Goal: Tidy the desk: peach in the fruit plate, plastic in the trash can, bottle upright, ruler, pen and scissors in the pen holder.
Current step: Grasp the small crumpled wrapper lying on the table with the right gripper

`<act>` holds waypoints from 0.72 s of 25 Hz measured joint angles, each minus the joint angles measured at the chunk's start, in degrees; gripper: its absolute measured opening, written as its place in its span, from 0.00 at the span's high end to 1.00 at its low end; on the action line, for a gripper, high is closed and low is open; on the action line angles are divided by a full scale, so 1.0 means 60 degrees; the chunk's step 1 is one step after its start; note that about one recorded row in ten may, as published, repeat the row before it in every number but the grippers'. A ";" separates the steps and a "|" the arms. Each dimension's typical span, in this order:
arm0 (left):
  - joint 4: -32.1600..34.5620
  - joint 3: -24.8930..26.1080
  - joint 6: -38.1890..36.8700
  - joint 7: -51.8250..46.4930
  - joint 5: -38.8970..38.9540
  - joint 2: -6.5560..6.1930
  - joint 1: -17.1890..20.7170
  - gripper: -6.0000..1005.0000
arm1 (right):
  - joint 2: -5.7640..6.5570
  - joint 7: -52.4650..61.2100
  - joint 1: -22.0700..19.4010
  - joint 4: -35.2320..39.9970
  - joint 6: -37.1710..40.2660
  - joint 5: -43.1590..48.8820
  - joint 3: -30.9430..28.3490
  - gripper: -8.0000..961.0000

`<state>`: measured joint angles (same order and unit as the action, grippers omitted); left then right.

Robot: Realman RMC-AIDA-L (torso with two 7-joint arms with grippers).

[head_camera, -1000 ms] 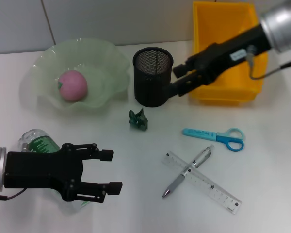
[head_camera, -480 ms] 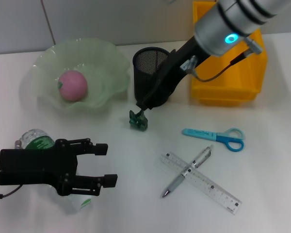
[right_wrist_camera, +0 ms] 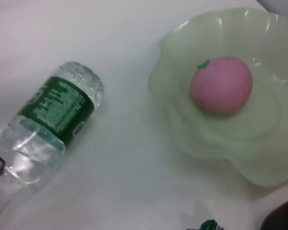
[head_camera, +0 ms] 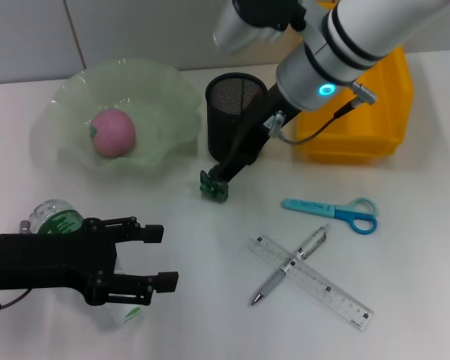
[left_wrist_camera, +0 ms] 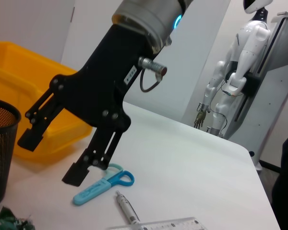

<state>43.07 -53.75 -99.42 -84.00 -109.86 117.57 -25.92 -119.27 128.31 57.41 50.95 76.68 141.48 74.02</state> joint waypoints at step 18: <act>0.0000 0.0008 -0.0113 -0.0121 -0.0038 -0.0039 0.0046 0.16 | -0.0071 -0.0111 0.0006 -0.1357 -0.1962 -0.0902 0.1692 0.15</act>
<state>43.07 -53.70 -100.09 -84.72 -110.09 117.33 -25.64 -119.70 127.64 57.45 42.80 64.91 136.07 84.17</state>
